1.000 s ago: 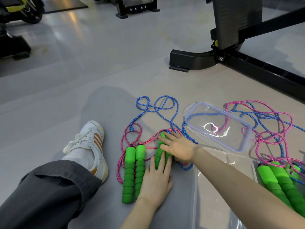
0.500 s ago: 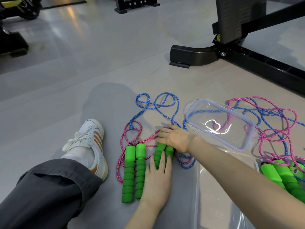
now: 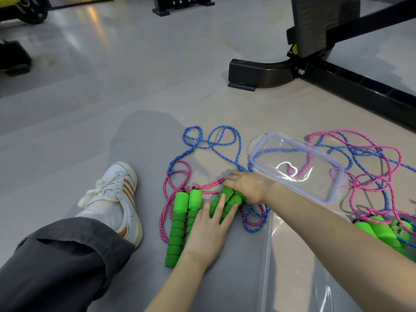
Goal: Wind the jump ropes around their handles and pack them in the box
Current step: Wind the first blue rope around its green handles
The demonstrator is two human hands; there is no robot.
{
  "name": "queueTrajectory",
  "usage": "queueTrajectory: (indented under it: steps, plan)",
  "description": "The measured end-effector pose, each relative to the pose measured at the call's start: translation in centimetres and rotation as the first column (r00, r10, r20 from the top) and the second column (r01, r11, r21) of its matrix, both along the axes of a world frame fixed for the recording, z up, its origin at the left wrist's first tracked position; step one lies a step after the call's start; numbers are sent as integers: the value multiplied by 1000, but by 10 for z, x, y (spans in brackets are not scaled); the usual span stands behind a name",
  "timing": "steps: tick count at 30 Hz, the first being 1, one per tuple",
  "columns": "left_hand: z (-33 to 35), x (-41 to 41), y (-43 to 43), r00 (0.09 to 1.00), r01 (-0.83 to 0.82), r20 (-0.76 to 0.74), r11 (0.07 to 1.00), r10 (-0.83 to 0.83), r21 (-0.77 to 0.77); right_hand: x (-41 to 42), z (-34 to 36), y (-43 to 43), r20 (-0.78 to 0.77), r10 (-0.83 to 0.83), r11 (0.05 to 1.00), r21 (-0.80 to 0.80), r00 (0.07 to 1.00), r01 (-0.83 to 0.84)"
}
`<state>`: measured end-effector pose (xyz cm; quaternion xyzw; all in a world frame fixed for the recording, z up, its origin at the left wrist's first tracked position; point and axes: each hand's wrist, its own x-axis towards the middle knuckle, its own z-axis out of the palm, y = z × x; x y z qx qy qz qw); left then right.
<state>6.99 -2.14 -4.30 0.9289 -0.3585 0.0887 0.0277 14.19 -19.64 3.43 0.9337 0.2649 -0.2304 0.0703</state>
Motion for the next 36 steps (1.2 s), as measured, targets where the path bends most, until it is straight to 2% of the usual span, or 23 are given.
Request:
queueTrajectory:
  steps: [6,10,19,26,33,36]
  plan:
    - [0,0,6,996,24,91,999,-21,-35,1,2,-7,-56,29,999,15,998,-29]
    - [0,-1,3,998,5,56,1000,-3,-26,-1,0,-6,-48,25,999,22,999,-24]
    - [4,-2,3,995,101,7,995,-101,26,2,-8,-8,8,48,997,55,999,-48]
    - [4,-6,-1,999,14,-35,999,-16,-34,2,-4,0,51,65,997,-36,997,-63]
    - [3,-7,-2,999,18,40,999,-16,-49,-2,0,-2,39,22,998,-52,999,-20]
    - [16,2,4,988,75,136,997,-74,-6,-2,10,-7,103,14,1000,-12,995,-13]
